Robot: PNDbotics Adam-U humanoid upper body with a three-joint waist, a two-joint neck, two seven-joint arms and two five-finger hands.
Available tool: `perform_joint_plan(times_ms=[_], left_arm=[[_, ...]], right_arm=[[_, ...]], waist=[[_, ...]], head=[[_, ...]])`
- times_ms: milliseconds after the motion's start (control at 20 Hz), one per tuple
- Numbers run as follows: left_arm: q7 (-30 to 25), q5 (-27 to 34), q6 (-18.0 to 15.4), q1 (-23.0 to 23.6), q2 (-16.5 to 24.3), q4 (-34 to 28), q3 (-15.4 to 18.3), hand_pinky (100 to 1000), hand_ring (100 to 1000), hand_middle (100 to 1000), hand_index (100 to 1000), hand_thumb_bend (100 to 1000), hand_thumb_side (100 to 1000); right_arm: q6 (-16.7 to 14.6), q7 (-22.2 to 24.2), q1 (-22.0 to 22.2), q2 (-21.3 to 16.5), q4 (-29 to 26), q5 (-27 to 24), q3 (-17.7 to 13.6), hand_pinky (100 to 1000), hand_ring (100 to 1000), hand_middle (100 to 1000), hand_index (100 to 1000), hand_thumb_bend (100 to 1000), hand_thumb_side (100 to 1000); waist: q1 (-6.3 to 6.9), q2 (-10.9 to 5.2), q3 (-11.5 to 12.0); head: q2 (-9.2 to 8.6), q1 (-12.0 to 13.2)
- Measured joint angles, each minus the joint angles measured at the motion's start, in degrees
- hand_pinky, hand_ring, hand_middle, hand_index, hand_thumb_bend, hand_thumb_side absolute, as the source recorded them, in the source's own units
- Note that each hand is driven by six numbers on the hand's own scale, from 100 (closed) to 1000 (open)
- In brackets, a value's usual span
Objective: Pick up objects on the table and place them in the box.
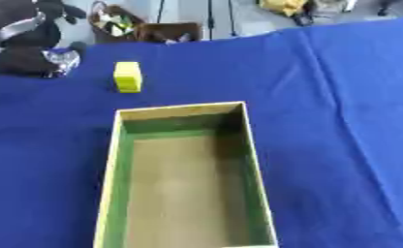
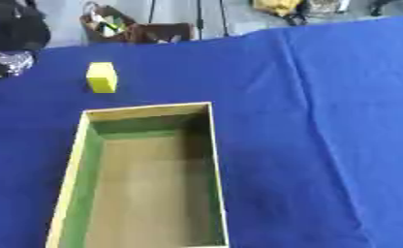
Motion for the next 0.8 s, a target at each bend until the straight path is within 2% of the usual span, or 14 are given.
perform_joint_plan(times_ms=[100,150,300,350,550,800], left_arm=[[-1.6,0.0,-1.0,-2.3,-0.8,2.9,-0.8,554,719,837,998,190,931],[-2.5,0.0,-1.5,-3.5,-1.4,4.4,-1.2,559,725,844,1000,275,951],[-5.1,0.1,-2.9,-7.0,-3.3,9.4,-2.1,561,730,854,1000,395,961],[-5.8,0.1,-3.3,-8.2,-4.1,11.1,-2.3,570,740,868,1000,498,969],[-8.2,-1.8,-5.0,-13.1,-7.3,18.8,-2.7,592,762,898,1000,661,970],[-10.9,-6.6,-7.4,-17.9,-11.3,28.0,-3.0,639,805,960,1000,737,938]], right_arm=[[0.0,0.1,0.0,-0.1,0.0,0.2,0.1,569,647,522,804,100,653],[0.0,0.1,0.0,-0.2,0.0,0.2,0.2,569,647,522,803,100,655],[0.0,0.3,0.0,-0.3,0.0,0.3,0.3,569,647,521,802,100,659],[0.0,0.3,0.0,-0.3,0.0,0.3,0.3,569,647,521,802,100,660],[0.0,0.5,0.0,-0.3,0.0,0.3,0.5,569,647,520,801,100,663],[-0.1,0.8,0.0,-0.3,0.0,0.3,0.7,569,645,519,798,100,666]], waist=[[0.11,0.16,-0.2],[0.14,0.24,-0.3],[0.12,0.27,-0.7],[0.12,0.27,-0.9],[0.12,0.29,-1.6],[0.14,0.67,-2.4]], head=[[0.0,0.1],[0.0,0.3],[0.01,1.0],[0.01,1.4],[-0.05,2.6],[-0.57,3.7]])
